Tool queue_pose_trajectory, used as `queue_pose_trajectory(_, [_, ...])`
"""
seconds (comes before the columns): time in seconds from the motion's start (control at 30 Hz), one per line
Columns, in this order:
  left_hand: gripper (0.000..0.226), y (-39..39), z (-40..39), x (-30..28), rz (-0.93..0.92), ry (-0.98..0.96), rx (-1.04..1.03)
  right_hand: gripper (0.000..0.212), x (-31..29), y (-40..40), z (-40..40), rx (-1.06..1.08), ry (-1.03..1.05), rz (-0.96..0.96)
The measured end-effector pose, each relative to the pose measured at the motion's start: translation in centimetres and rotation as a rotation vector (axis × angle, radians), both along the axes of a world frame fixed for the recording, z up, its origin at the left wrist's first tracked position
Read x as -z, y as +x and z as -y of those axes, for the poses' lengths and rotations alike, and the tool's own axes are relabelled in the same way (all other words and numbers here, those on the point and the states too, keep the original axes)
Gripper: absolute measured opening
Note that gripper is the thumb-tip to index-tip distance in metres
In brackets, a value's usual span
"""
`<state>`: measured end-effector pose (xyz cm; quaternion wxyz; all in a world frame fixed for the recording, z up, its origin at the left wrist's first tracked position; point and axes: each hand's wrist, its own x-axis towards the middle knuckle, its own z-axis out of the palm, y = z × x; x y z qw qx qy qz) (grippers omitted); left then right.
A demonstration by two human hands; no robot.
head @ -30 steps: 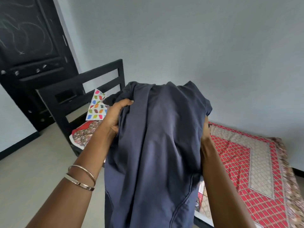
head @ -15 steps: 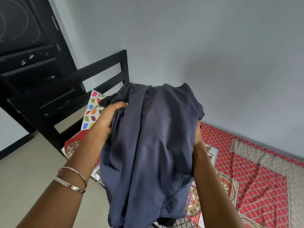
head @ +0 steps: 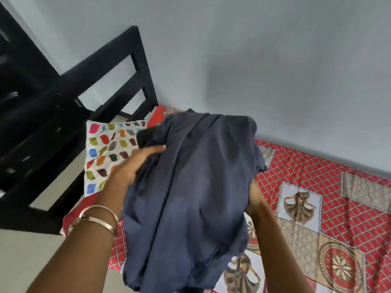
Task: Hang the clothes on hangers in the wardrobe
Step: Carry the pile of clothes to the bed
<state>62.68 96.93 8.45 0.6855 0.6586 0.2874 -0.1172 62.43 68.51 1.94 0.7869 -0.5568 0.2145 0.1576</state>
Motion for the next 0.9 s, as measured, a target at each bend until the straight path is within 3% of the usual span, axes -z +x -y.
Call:
queue_pose_trajectory(0.07, [0.102,2.9,-1.7,8.2,-0.177,0.302,-0.005,0.022,6.6,2.3,-1.6,-0.032,-0.242,-0.100])
queue_pose_trajectory(0.1, [0.113,2.3,-1.6,10.4,-0.238,0.534,0.052,0.020,8.1,1.6,-1.1,-0.046,-0.413,-0.182])
queue_pose_trajectory(0.17, [0.118,3.3,-1.3,19.3,-0.315,0.765,0.368,0.033,16.5,2.1,-1.9,-0.075,-0.759,-0.370])
queue_pose_trajectory(0.23, [0.118,2.0,0.8,24.9,-0.315,0.842,0.726,0.050,22.1,1.0,-2.1,-0.177,-0.950,-0.438])
queue_pose_trajectory(0.3, [0.113,1.1,2.1,28.0,-0.389,0.827,0.915,0.063,24.5,0.3,-3.0,-0.439,-1.090,-0.356])
queue_pose_trajectory(0.37, [0.108,1.8,2.4,30.1,-0.442,0.857,0.950,0.068,26.7,0.5,-3.9,-0.736,-1.177,-0.337])
queue_pose_trajectory(0.57, [0.116,5.9,3.5,34.3,-0.694,0.904,1.279,0.080,28.5,3.6,-1.1,-0.965,-1.064,-0.423])
queue_pose_trajectory(0.63, [0.114,6.7,5.0,33.3,-0.748,0.946,1.309,0.072,27.3,4.6,-0.4,-0.962,-1.020,-0.393])
queue_pose_trajectory(0.73, [0.069,7.8,6.5,30.5,-0.607,0.980,1.197,0.049,26.0,4.8,0.2,-0.830,-0.976,-0.316])
queue_pose_trajectory(0.8, [0.054,8.9,6.9,29.1,-0.529,0.982,1.044,0.040,24.9,5.6,0.4,-0.668,-0.900,-0.274])
queue_pose_trajectory(0.9, [0.017,10.1,9.9,25.8,-0.351,0.770,0.773,0.033,21.0,5.2,2.7,-0.285,-0.698,-0.292])
